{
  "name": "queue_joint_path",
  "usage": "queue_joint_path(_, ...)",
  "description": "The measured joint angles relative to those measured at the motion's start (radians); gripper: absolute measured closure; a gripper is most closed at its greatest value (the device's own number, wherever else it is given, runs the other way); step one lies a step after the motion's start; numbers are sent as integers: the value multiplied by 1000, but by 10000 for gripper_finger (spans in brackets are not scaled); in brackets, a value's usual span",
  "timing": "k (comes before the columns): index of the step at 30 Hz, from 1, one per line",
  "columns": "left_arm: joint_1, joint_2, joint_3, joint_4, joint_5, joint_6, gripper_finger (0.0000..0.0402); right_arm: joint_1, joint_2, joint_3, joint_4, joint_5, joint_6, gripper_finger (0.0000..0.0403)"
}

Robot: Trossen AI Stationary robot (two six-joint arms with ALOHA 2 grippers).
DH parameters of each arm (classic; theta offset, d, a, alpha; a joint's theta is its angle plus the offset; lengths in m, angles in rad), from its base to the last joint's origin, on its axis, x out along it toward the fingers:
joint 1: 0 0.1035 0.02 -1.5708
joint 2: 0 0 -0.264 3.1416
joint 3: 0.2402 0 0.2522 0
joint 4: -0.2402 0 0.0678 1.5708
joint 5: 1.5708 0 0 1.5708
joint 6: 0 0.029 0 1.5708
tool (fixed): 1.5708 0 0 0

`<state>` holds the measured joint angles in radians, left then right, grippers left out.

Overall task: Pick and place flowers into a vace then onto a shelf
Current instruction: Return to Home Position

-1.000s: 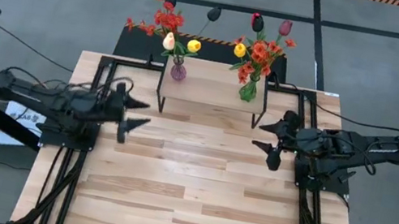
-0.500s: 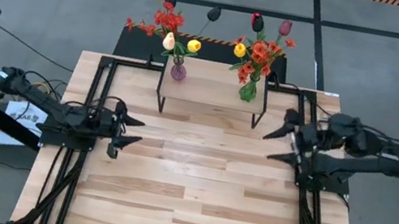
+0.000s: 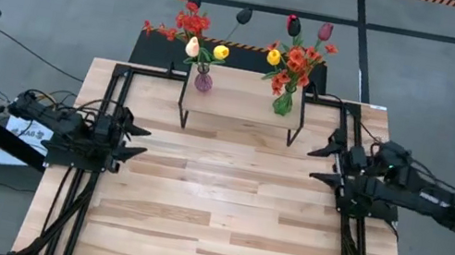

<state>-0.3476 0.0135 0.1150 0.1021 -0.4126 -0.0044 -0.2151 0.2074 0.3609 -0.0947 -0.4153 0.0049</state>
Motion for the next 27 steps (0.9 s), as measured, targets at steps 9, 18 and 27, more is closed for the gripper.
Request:
queue_joint_path(9, 1, -10, -2, -92, -43, 2, 176, -134, -145, -246, 150, -121, 102, 143)
queue_joint_path(18, 1, -10, -2, -93, -45, 49, 176, -198, -183, -353, 180, -135, 104, 143)
queue_joint_path(27, 1, -9, -1, -94, -39, 38, 176, -198, -168, -353, 170, -110, 152, 143)
